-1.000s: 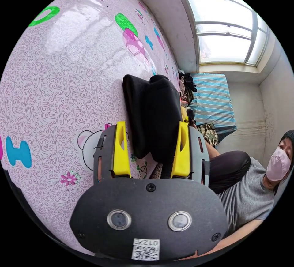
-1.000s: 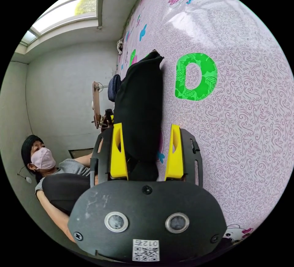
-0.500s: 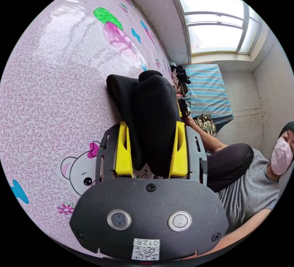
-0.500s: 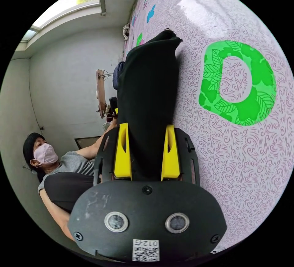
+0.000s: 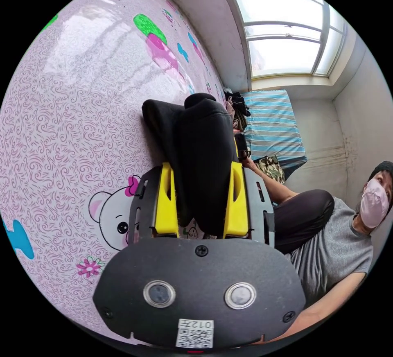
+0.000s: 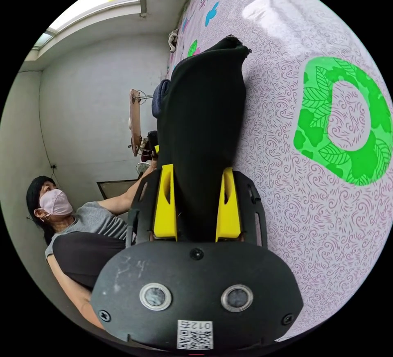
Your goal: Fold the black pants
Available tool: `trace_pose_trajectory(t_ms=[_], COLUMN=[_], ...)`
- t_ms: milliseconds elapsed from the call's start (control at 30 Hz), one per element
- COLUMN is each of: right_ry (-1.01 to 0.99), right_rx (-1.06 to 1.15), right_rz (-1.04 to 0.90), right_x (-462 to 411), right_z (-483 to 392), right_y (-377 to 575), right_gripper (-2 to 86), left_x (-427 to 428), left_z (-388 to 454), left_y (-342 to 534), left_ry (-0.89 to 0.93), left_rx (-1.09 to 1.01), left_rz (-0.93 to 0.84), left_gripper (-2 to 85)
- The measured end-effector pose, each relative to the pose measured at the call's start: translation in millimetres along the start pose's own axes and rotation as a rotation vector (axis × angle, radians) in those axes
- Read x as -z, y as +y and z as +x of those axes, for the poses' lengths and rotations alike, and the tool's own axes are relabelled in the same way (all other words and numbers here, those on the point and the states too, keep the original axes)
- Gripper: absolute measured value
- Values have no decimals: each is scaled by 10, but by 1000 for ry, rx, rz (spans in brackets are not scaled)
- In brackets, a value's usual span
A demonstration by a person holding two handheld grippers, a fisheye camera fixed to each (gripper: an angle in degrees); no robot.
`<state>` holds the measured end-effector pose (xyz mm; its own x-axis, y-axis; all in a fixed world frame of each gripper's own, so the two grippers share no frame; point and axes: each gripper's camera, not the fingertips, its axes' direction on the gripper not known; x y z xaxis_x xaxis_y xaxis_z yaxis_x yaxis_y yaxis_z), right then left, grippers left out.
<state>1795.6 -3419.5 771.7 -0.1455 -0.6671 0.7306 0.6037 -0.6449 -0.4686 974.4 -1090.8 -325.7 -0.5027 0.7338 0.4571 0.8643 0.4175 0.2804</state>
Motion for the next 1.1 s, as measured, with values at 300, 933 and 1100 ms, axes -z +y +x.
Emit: trace_pose_trajectory(t_ms=[300, 933, 1100], right_ry=[78, 384, 469], right_rx=[15, 406, 616], right_rz=[-45, -177, -283], right_x=[-809, -3578, -5442], right_z=[-220, -4419, -6305], right_y=[-791, -5236, -7297], right_gripper=[135, 112, 113], left_x=[-49, 1394, 2460], left_z=[-210, 50, -137], left_y=[315, 1442, 1851], left_ry=[9, -41, -104], left_rx=[-7, -191, -283], left_rz=[28, 518, 856], left_gripper=[170, 149, 148])
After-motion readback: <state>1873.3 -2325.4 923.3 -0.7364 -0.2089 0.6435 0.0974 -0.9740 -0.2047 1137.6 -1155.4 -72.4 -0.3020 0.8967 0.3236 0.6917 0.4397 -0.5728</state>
